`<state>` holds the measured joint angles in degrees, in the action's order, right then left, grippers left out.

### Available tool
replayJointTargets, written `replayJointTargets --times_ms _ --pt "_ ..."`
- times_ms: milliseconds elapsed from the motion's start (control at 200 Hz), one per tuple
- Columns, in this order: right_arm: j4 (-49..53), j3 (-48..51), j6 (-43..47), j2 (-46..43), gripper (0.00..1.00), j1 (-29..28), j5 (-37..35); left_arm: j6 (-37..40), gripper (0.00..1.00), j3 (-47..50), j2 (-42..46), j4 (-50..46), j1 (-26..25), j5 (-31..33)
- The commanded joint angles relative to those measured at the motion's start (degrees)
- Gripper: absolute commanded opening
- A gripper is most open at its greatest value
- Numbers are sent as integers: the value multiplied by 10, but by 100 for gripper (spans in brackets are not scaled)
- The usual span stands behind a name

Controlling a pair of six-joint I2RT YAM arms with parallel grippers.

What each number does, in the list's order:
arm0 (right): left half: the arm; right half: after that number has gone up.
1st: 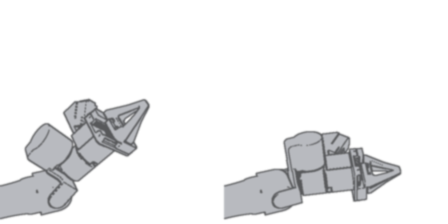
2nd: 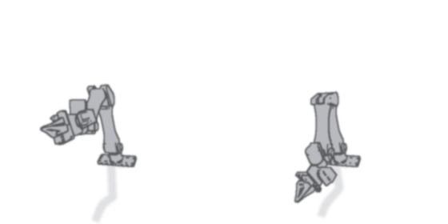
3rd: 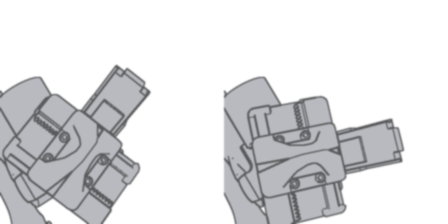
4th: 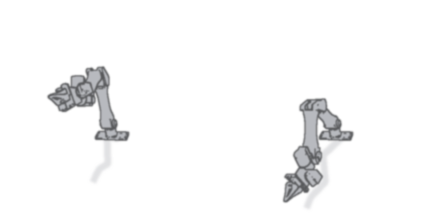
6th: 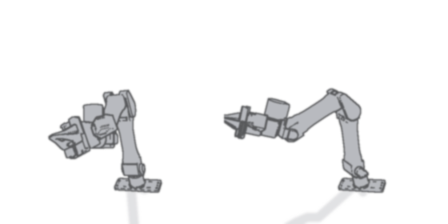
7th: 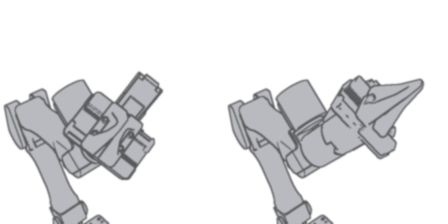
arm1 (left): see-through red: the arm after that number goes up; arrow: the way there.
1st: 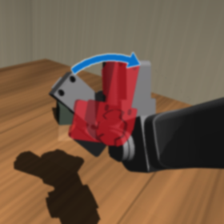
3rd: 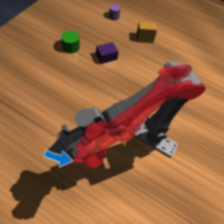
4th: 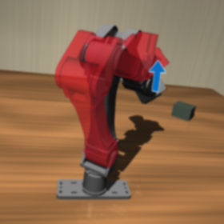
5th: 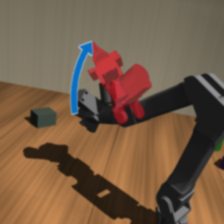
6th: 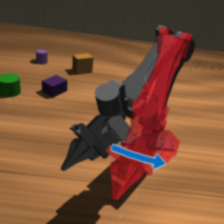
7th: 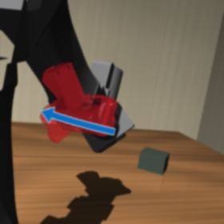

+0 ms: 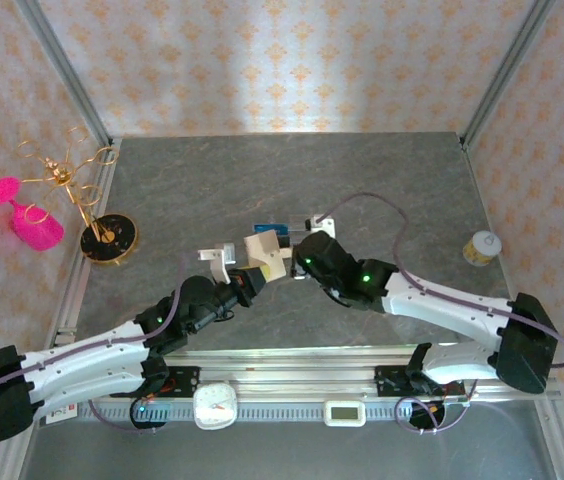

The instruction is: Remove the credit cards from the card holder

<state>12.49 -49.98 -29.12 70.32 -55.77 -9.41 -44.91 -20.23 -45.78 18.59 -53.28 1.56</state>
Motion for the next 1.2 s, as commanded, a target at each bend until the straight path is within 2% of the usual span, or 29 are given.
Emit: replayJointTargets --times_ms 0,55,75,80,110,175,235,345,450,541,701,871,986,1151,1196 --pt "2 24 13 -53 2 24 -8 8 0 -8 26 0 -2 7" --pt "-29 40 38 -88 18 25 24 16 0 1 40 8 -2 -4" --pt "-41 47 43 -101 28 25 36 17 0 3 46 11 -2 -6" --pt "-48 50 45 -109 33 26 42 17 0 5 47 11 -2 -7" --pt "-67 62 51 -127 44 26 60 19 0 11 55 15 -2 -10" --pt "-115 91 50 -172 57 29 98 22 0 24 69 30 -2 -20" --pt "-161 114 40 -193 63 32 147 22 0 35 79 52 -2 -33" --pt "-221 129 19 -182 65 33 216 19 0 48 91 85 -2 -51" --pt "-254 129 3 -161 66 34 244 21 0 46 93 92 -2 -62" --pt "-249 120 -11 -138 64 33 236 20 0 45 93 97 -2 -71" --pt "-236 128 -45 -136 63 43 178 13 0 53 105 107 -2 -69" --pt "-303 154 -55 -137 61 50 274 6 0 63 110 124 -2 -73" --pt "-320 156 -64 -121 47 50 304 3 0 64 102 137 -2 -79" --pt "-291 154 -67 -121 0 50 278 -10 0 65 75 129 -2 -85" --pt "-266 157 -68 -126 0 50 264 -24 0 68 61 119 -2 -87"
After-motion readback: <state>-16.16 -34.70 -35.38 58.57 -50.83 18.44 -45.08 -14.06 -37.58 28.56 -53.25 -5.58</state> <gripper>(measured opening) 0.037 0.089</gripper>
